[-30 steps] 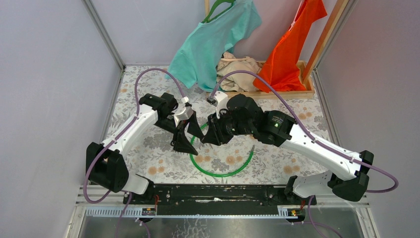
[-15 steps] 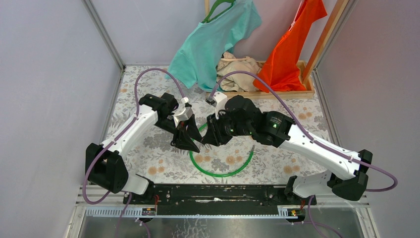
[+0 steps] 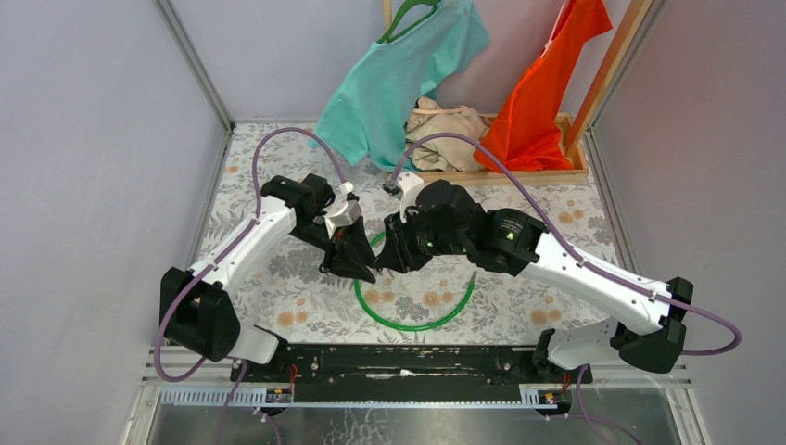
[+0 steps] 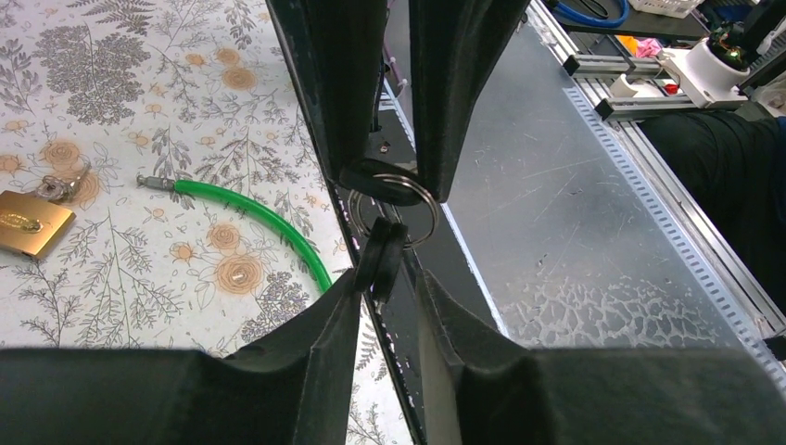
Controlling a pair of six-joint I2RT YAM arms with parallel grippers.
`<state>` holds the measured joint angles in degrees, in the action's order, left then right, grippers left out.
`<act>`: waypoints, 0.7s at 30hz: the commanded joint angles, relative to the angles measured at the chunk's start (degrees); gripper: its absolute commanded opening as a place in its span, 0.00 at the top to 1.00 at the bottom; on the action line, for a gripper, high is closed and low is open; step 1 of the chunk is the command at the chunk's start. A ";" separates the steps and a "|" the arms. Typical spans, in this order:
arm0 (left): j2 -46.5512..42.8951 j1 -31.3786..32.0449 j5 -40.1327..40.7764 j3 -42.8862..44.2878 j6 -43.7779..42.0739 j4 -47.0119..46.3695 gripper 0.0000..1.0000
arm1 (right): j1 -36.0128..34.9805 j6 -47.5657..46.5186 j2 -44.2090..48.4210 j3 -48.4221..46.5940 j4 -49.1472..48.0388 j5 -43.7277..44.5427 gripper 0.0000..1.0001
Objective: Unlock with the key
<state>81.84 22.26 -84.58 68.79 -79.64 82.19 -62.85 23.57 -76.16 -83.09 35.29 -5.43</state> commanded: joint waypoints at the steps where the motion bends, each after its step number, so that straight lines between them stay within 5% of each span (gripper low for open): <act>1: 0.14 0.41 -1.16 1.55 -1.54 1.13 0.68 | -0.79 0.86 -0.12 -3.18 -1.05 1.58 1.00; 16: 1.03 0.24 4.87 3.68 -0.82 0.85 0.84 | -1.13 0.81 0.84 -3.12 -0.42 1.96 1.00; 21: -2.94 0.02 10.26 2.39 13.69 -12.38 0.92 | -1.15 0.68 1.60 -2.38 -0.44 1.51 1.00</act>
<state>82.72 22.46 -79.66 70.94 -76.82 80.93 -63.37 24.05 -76.16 -83.61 35.90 -4.51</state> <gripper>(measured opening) 0.123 0.301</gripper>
